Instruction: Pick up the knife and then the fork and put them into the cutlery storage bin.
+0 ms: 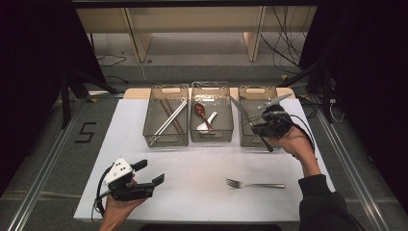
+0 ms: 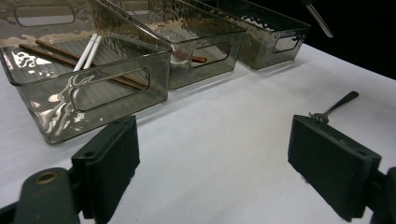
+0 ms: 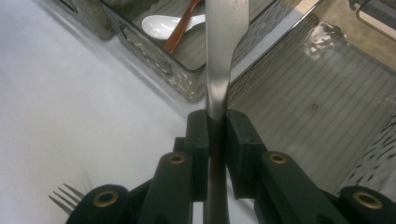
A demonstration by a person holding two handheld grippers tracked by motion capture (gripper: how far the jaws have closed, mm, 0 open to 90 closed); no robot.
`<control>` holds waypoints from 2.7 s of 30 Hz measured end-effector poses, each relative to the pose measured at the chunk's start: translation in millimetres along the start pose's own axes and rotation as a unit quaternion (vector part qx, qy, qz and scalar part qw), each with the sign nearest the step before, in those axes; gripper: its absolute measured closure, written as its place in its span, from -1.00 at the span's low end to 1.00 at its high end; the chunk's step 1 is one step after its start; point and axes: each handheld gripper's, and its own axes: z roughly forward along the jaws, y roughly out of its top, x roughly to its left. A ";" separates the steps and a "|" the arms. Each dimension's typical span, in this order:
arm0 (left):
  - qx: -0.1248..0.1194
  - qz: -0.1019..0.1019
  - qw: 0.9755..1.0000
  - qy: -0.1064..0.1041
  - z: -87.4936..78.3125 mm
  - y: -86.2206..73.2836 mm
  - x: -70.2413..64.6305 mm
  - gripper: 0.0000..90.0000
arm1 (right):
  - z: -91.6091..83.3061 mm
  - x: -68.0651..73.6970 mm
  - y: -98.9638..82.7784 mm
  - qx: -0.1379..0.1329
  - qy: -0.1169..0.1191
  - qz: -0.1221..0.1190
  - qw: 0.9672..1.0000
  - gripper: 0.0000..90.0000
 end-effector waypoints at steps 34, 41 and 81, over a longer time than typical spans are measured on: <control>0.000 0.001 1.000 -0.001 0.6 0.2 -0.1 -0.64 | 8.1 -33.0 24.2 -0.007 -0.039 0.043 0.998 0.79; -0.003 -0.002 1.000 -0.001 0.4 0.3 -0.1 -0.64 | 7.5 -41.5 30.8 -0.012 -0.049 0.056 0.997 0.79; -0.001 0.002 1.000 -0.004 0.7 0.8 -0.7 -0.64 | 40.3 -75.6 3.6 0.010 -0.087 0.119 0.989 0.79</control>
